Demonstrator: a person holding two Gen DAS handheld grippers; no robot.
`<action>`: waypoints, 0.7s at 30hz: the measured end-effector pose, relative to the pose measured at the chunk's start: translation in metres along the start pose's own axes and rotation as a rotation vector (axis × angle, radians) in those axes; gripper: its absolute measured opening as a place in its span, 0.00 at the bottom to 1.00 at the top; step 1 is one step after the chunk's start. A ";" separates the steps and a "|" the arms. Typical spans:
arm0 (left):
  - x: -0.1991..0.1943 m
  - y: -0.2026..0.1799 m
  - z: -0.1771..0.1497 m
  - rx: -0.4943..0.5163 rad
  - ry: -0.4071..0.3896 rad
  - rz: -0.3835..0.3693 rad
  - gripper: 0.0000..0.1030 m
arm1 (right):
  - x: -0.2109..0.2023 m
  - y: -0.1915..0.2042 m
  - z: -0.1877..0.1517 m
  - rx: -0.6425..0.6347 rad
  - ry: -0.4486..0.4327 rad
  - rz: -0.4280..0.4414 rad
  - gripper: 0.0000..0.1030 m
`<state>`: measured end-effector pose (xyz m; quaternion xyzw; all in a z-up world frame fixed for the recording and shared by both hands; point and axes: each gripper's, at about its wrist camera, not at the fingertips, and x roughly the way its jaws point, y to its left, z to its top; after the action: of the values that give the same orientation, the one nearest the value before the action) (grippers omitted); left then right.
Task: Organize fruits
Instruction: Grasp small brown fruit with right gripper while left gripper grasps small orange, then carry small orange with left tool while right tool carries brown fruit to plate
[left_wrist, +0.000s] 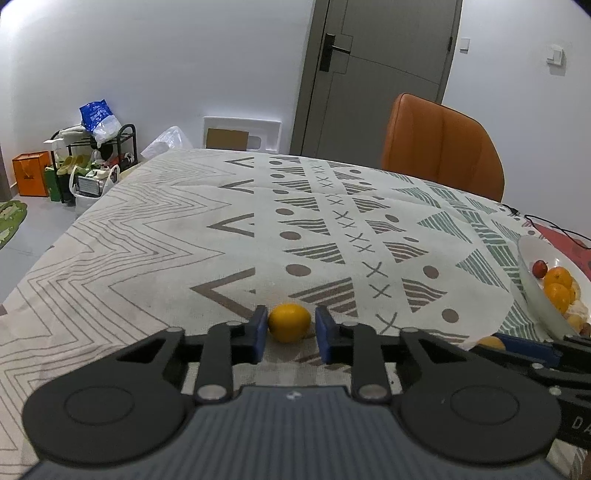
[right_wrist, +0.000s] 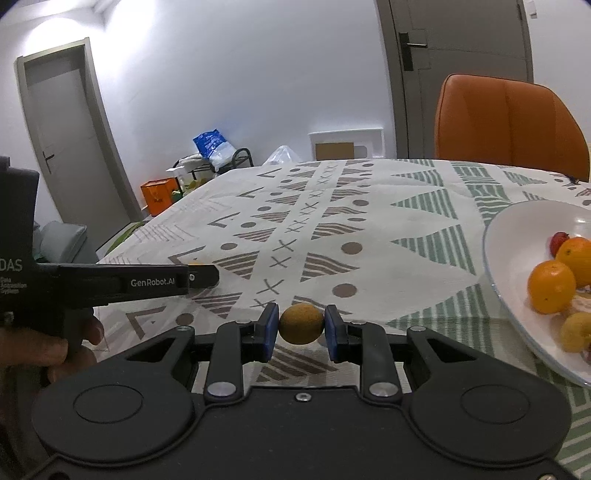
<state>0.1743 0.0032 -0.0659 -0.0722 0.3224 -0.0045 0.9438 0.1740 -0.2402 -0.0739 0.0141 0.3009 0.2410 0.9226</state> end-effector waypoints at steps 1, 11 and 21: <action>-0.001 -0.001 0.000 0.001 0.000 0.002 0.22 | -0.001 -0.001 0.000 0.002 -0.002 -0.001 0.24; -0.020 -0.019 0.005 0.019 -0.025 -0.026 0.22 | -0.022 -0.013 0.001 0.026 -0.049 -0.019 0.24; -0.040 -0.051 0.004 0.054 -0.058 -0.082 0.22 | -0.046 -0.029 -0.002 0.054 -0.096 -0.042 0.24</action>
<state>0.1469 -0.0445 -0.0315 -0.0599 0.2915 -0.0499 0.9534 0.1528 -0.2869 -0.0553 0.0439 0.2631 0.2123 0.9401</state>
